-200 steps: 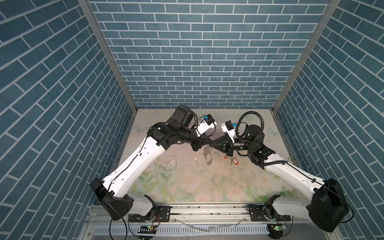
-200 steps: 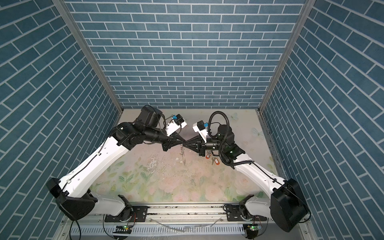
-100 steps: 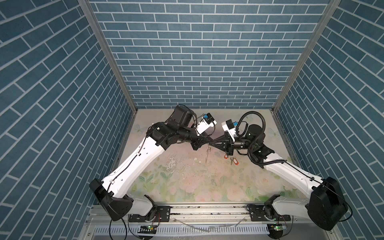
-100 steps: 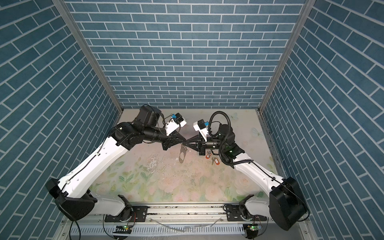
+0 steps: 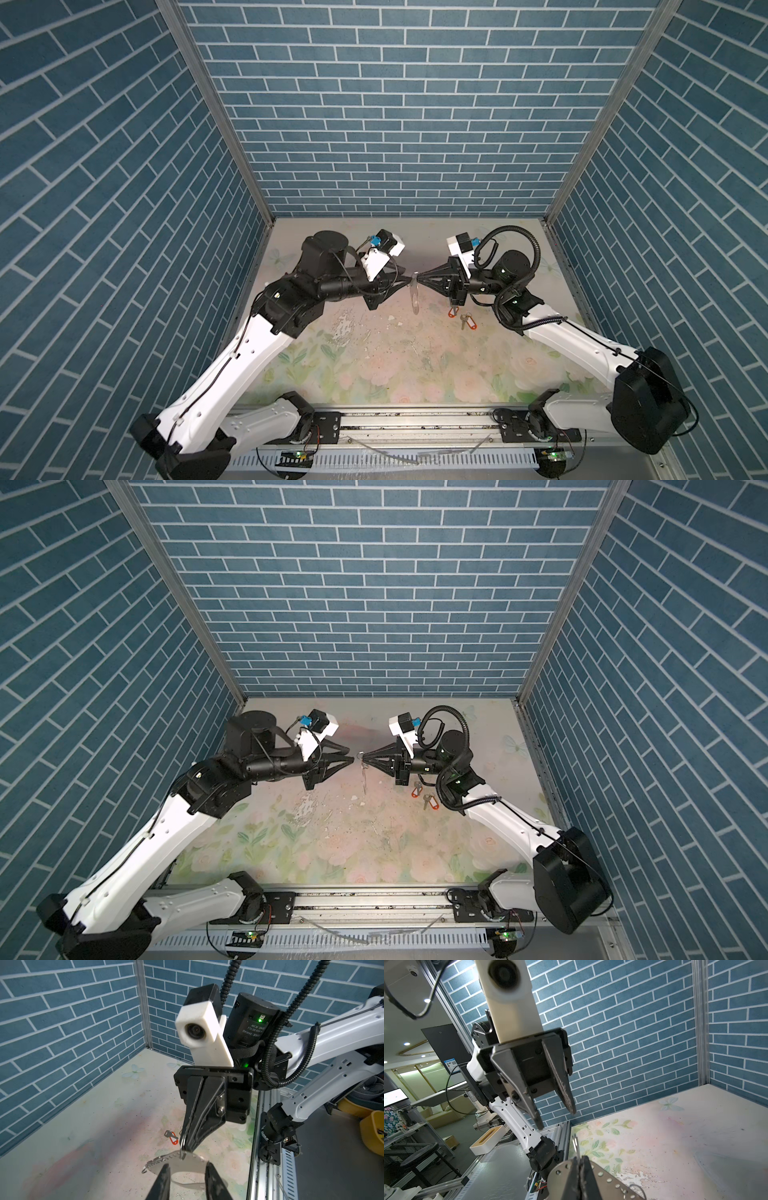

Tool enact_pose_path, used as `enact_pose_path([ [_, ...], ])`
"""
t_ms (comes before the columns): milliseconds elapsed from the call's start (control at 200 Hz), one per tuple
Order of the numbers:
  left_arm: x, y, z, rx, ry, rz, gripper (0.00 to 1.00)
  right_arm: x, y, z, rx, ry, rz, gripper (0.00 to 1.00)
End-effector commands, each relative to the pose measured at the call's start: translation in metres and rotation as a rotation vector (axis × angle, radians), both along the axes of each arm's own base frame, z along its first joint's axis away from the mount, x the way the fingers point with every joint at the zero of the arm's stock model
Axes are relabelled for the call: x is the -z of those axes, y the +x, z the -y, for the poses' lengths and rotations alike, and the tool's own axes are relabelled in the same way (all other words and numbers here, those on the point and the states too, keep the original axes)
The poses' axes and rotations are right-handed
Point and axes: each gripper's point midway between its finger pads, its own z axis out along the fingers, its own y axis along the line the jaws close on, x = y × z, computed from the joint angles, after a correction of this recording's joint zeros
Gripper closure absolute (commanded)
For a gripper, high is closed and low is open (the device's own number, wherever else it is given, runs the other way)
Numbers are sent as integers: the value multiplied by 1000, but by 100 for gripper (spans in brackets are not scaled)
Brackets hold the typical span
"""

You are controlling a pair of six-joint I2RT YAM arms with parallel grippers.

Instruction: Put the keys on the keyring

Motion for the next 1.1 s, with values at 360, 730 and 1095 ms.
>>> enact_pose_path([
  [360, -12, 10, 9, -2, -239, 112, 75, -24, -3, 2, -47, 117, -17, 100],
  [730, -9, 18, 21, 31, -256, 102, 77, -27, -1, 1, -71, 145, -38, 100],
  [1095, -8, 18, 23, 44, -280, 107, 87, -36, -2, 1, -107, 190, -58, 100],
])
